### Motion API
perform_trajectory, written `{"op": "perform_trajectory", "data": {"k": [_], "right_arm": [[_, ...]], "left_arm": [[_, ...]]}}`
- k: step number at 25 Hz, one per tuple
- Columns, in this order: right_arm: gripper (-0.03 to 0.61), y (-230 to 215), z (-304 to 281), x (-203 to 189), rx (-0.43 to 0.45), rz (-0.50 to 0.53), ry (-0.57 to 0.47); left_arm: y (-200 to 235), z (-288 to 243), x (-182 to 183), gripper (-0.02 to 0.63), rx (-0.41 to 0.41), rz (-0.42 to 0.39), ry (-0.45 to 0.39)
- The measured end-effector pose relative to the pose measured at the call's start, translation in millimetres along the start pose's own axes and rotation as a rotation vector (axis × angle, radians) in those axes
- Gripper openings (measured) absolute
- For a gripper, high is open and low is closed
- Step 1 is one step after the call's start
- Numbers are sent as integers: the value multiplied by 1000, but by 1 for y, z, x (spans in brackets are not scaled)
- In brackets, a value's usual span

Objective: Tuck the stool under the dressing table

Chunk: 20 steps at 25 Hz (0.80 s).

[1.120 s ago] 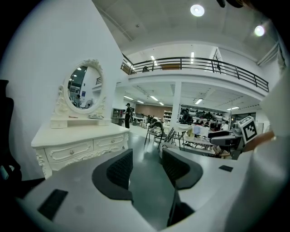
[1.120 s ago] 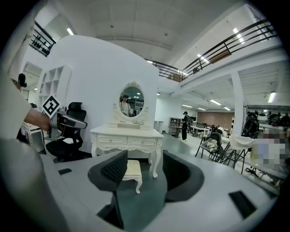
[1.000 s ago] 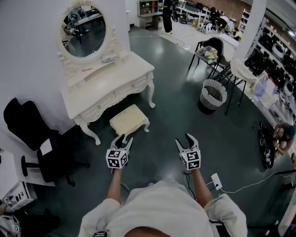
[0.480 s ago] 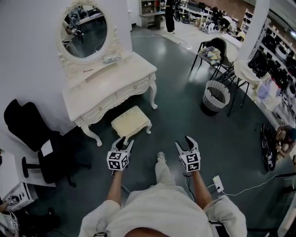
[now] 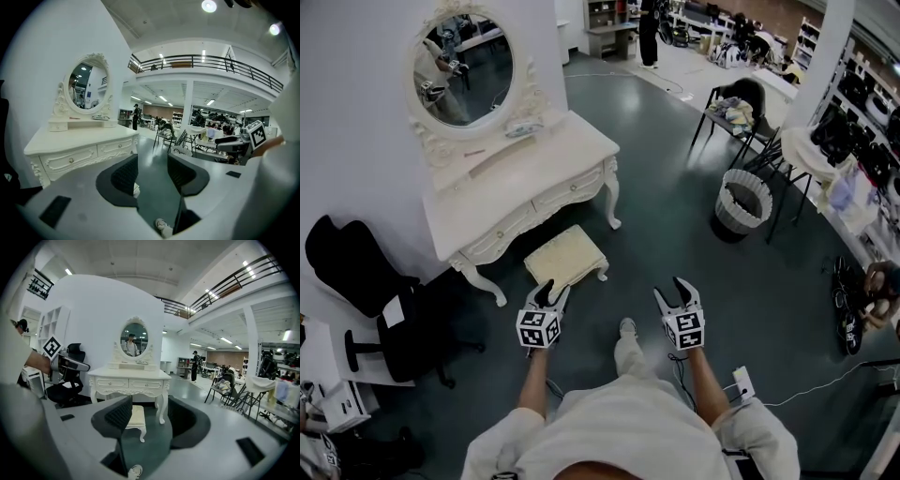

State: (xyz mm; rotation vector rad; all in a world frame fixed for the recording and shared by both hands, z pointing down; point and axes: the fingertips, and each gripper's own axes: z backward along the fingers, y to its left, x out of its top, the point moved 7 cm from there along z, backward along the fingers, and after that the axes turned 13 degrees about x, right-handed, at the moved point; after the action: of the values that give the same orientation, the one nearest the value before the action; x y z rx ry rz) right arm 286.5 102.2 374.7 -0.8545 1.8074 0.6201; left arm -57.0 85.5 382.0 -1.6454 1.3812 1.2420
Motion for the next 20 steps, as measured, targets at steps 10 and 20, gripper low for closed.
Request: {"op": "perform_trajectory", "data": {"k": [10,20], "right_arm": [[224,-71,-48,23,9,-10,-9],[222,-141,-94,44,26,-13,-6]], "left_arm": [[-9,-79,37,193,-2,-17,20],[-16,-157,71,192,7,-22,33]]}}
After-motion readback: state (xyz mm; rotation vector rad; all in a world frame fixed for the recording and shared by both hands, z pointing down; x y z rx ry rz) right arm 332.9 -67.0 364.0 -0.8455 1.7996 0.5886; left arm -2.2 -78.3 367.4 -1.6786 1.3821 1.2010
